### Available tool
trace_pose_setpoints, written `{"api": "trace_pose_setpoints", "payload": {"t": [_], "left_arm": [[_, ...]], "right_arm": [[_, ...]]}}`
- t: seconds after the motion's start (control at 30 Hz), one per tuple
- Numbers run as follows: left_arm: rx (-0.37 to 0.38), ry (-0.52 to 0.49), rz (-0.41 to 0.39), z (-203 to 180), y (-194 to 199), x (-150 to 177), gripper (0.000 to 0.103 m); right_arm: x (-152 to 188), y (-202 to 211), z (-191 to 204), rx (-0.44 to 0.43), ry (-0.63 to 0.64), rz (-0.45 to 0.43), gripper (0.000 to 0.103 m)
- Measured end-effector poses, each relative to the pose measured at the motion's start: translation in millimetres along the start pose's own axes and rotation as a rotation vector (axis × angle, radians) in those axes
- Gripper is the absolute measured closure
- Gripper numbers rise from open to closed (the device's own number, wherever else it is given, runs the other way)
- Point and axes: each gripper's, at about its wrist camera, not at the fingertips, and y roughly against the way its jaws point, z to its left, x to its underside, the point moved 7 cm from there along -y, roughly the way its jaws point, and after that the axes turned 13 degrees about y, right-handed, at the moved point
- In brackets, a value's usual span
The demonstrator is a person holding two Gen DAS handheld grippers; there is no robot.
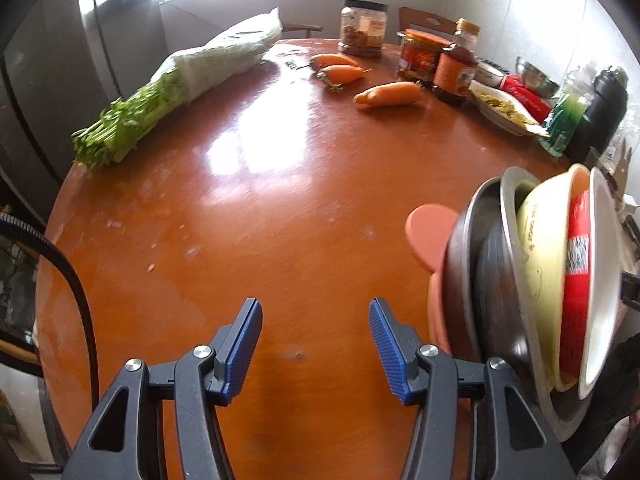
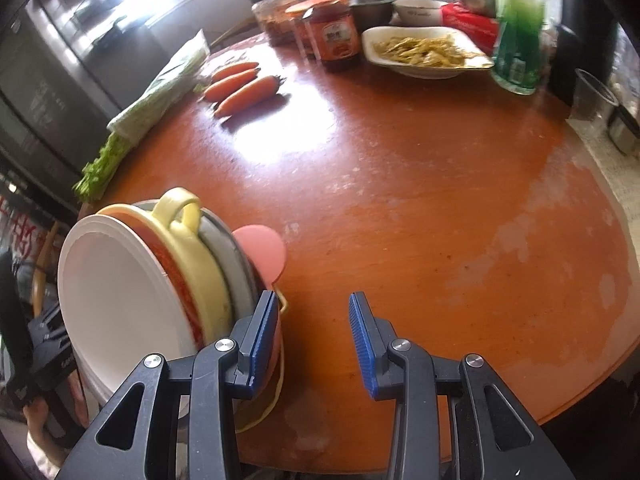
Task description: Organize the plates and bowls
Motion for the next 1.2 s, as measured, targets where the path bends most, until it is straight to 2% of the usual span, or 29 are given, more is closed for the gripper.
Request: {"api": "trace_pose_setpoints", "payload": {"t": [0.07,0.13,0.2,0.33,0.43,0.67,0.9,1.0,1.2], "left_arm": [[-0.019,0.019,-0.027,6.1,6.9,2.4,0.047],[-0.012,0.044,-0.051,11.0,16.9,3.9,0.047],[-0.003,0.083,-0.081,15.8,30.7,6.1,0.047],[0.0,0.112,-0.147,16.4,64.6,16.7,0.047],[0.03,0.109,-0.181,6.8,89.7,29.8,0.047],[0.136,0.14,-0.2,-14.6,119.4,59.5,0.047],[0.223,0.217,-0.169,-21.4,129.2,87.8,0.047],[0.202,0.184,-0.19,-28.1,133.1,98.1,0.047],[0.1,0.098,-0.344,-37.8,154.6,110.8,0.047]], "right_arm": [[4.1,3.5,-3.3,0.026,-0.015,-0.007,0.065],[9.2,14.4,-5.3,0.044,-0.038,-0.043,0.065],[14.9,28.2,-4.9,0.104,-0.035,-0.077,0.065],[29.6,56.2,5.5,0.142,-0.037,-0.129,0.064],[43.6,76.6,20.6,0.156,-0.017,-0.152,0.057],[72.9,121.3,61.4,0.138,0.049,-0.243,0.055],[109.5,143.0,69.1,0.152,0.045,-0.276,0.054],[124.1,147.2,70.9,0.135,0.035,-0.291,0.054],[141.2,146.7,82.8,0.123,0.083,-0.3,0.054]]}}
